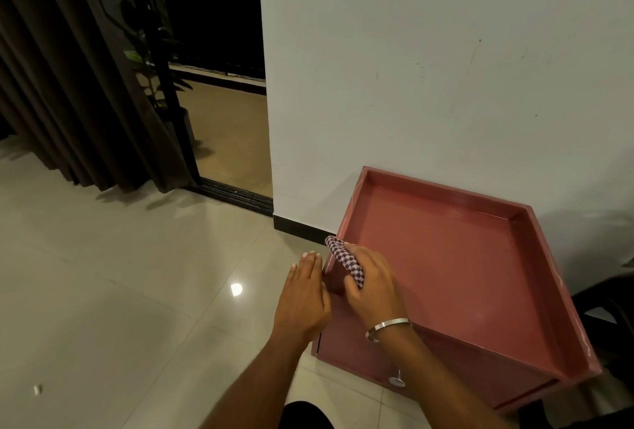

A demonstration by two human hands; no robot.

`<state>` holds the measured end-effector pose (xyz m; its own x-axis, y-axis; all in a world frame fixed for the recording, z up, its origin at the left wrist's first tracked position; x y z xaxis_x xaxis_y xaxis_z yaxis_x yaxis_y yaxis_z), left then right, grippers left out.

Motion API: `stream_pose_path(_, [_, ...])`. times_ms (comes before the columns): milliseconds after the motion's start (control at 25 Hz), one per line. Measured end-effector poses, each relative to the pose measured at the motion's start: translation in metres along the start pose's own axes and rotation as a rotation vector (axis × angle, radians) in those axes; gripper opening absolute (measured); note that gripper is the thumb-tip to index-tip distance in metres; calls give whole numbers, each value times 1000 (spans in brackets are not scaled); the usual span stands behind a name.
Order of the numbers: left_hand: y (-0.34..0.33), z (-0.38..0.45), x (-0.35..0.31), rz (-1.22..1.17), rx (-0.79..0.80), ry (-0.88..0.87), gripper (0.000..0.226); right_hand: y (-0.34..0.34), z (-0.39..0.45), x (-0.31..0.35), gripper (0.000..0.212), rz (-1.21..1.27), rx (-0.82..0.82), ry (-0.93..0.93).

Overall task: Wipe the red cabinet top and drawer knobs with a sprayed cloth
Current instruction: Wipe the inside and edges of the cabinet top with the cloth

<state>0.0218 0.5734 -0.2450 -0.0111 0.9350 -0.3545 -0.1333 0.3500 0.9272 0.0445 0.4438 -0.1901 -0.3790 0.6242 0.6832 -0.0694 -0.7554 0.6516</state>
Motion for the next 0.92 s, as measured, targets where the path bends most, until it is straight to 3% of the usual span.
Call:
stream_pose_path(160, [-8, -7, 6, 12, 56, 6, 67, -38, 4, -1, 58, -213, 360, 39])
stream_pose_path(240, [-13, -11, 8, 56, 85, -11, 75, -54, -4, -10, 65, -272, 463, 53])
stream_pose_path(480, [-25, -8, 6, -10, 67, -6, 72, -60, 23, -19, 70, -239, 452, 17])
stream_pose_path(640, [-27, -7, 15, 39, 76, -7, 79, -61, 36, -21, 75, -281, 540, -22])
stream_pose_path(920, [-27, 1, 12, -35, 78, -69, 72, -61, 1, -12, 65, -274, 482, 96])
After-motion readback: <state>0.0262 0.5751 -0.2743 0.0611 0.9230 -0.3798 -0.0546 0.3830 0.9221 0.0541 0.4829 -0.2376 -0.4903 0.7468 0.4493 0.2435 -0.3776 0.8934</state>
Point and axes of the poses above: each hand's wrist, its own z-axis towards the middle knuckle, its own y-axis out of the back of the hand, x = y × z, the point moved 6 cm from there along z, towards the middle knuckle, and after that the axes turned 8 degrees about z, right-handed, at the moved point
